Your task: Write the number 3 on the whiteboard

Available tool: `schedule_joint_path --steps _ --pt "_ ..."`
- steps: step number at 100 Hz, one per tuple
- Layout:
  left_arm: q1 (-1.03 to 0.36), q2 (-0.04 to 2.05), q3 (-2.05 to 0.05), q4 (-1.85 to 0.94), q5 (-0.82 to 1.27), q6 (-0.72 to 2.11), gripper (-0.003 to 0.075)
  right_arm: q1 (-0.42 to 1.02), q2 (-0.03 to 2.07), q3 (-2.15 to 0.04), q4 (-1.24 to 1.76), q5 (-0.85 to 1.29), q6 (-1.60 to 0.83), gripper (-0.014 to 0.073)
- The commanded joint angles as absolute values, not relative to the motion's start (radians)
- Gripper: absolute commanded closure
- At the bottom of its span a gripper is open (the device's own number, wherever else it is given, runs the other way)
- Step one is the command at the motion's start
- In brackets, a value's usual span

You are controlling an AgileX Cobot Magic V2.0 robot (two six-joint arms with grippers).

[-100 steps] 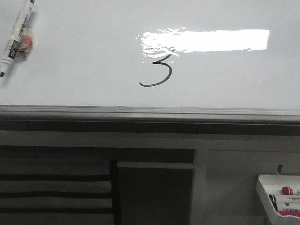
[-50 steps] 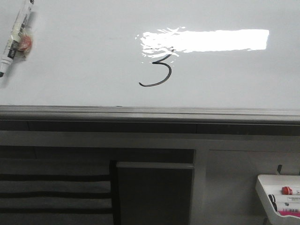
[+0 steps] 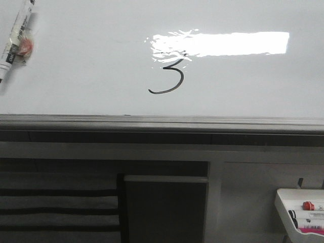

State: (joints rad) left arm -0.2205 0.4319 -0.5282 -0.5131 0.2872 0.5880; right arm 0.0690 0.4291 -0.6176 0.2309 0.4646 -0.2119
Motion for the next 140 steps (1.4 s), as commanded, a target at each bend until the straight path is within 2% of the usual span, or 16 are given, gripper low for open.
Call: schedule_joint_path --steps 1,15,32,39,49,56,87,140 --pt "-0.164 0.295 -0.471 -0.515 0.195 0.580 0.0739 0.062 0.434 -0.642 0.239 0.386 -0.213 0.0673" --pt "-0.071 0.098 -0.309 -0.486 0.138 0.580 0.0739 0.062 0.434 -0.642 0.239 0.386 -0.213 0.0673" --pt "-0.011 -0.021 -0.143 -0.553 0.062 0.566 0.0739 0.062 0.434 -0.642 0.239 0.386 -0.213 0.0673" --pt "-0.003 -0.040 -0.095 -0.399 0.065 0.405 0.0739 0.062 0.434 -0.642 0.239 0.386 -0.213 0.0673" --pt "-0.003 -0.037 -0.042 -0.094 0.039 0.024 0.0739 0.062 0.434 -0.642 0.239 0.386 -0.213 0.0673" --pt "-0.010 -0.037 0.002 0.008 -0.039 -0.091 0.0739 0.062 0.434 -0.642 0.239 0.386 -0.213 0.0673" --pt "-0.081 -0.037 0.007 0.044 -0.050 -0.079 0.0739 0.062 0.434 -0.642 0.239 0.386 -0.213 0.0673" --pt "-0.079 -0.037 0.007 0.044 -0.050 -0.074 0.0739 0.062 0.434 -0.642 0.239 0.386 -0.213 0.0673"
